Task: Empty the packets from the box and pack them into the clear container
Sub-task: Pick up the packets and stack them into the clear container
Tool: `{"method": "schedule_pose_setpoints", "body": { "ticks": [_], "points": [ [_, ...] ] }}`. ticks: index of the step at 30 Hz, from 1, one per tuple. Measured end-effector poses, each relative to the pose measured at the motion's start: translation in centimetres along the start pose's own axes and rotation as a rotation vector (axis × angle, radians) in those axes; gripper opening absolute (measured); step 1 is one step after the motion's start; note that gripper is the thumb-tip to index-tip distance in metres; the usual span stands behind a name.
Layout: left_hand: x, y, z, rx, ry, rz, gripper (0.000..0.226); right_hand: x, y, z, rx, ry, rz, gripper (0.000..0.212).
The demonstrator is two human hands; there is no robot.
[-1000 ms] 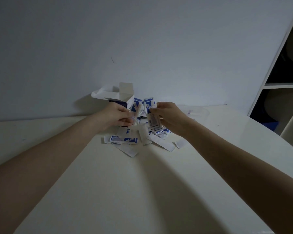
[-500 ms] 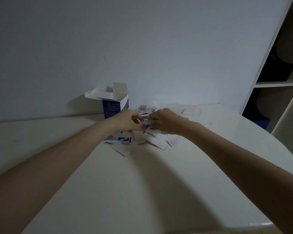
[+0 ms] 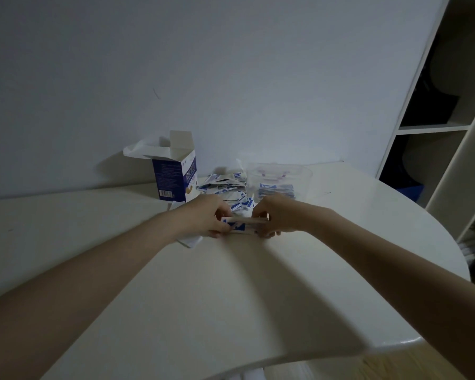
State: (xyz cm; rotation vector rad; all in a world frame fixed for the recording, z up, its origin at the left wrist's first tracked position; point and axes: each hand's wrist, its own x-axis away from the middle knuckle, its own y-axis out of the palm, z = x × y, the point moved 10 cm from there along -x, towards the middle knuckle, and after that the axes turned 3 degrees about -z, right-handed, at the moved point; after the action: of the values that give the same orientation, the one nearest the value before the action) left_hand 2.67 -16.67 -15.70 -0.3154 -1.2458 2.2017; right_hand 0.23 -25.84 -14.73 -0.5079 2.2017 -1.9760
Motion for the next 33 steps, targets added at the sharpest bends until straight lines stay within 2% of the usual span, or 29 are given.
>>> {"method": "schedule_pose_setpoints", "body": {
  "ticks": [4, 8, 10, 12, 14, 16, 18, 20, 23, 26, 28, 30, 31, 33],
  "points": [
    [-0.2, 0.1, 0.4, 0.028, 0.02, 0.013, 0.025, 0.1, -0.4, 0.3, -0.029, 0.012, 0.034, 0.01],
    [-0.9, -1.7, 0.9, 0.055, 0.038, 0.033, 0.013, 0.3, -3.3, 1.5, -0.085, 0.007, 0.136, 0.013],
    [-1.6, -4.6, 1.3, 0.194, 0.04, 0.161, 0.011, 0.4, -7.0, 3.3, -0.171, 0.045, 0.299, 0.014],
    [-2.6, -7.6, 1.8, 0.446, 0.024, 0.308, 0.023, 0.5, -10.6, 5.6, -0.327, 0.099, 0.45, 0.015],
    [-3.8, -9.1, 2.4, 0.62, -0.018, 0.415, 0.024, 0.4, -12.2, 7.7, -0.5, 0.155, 0.531, 0.014],
    [-5.6, -9.9, 2.9, 0.622, -0.071, 0.494, 0.017, 0.1, -12.6, 9.6, -0.571, 0.243, 0.558, 0.015],
    [-7.6, -10.0, 3.5, 0.488, -0.111, 0.515, 0.015, -0.6, -12.2, 11.3, -0.582, 0.32, 0.538, 0.015],
    [-9.7, -9.7, 4.6, 0.233, -0.122, 0.456, 0.02, -1.4, -11.5, 12.7, -0.597, 0.378, 0.483, 0.016],
    [-12.2, -8.1, 6.0, -0.198, -0.171, 0.284, 0.03, -2.8, -10.0, 14.2, -0.569, 0.478, 0.351, 0.022],
    [-12.6, -7.6, 7.9, -0.574, -0.173, 0.291, 0.027, -3.6, -8.2, 14.7, -0.596, 0.548, 0.23, 0.021],
    [-13.2, -6.2, 9.1, -0.618, -0.061, 0.261, 0.012, -4.0, -7.5, 14.5, -0.582, 0.539, 0.19, 0.01],
    [-13.9, -3.5, 9.1, -0.516, 0.026, 0.077, 0.033, -4.4, -7.2, 14.3, -0.463, 0.52, 0.172, 0.005],
    [-14.1, -2.1, 8.8, -0.473, 0.037, -0.023, 0.043, -4.7, -7.2, 14.3, -0.375, 0.507, 0.166, 0.009],
    [-14.5, -0.9, 8.1, -0.4, 0.033, -0.102, 0.052, -5.1, -7.0, 14.2, -0.235, 0.502, 0.147, 0.022]
  ]
}}
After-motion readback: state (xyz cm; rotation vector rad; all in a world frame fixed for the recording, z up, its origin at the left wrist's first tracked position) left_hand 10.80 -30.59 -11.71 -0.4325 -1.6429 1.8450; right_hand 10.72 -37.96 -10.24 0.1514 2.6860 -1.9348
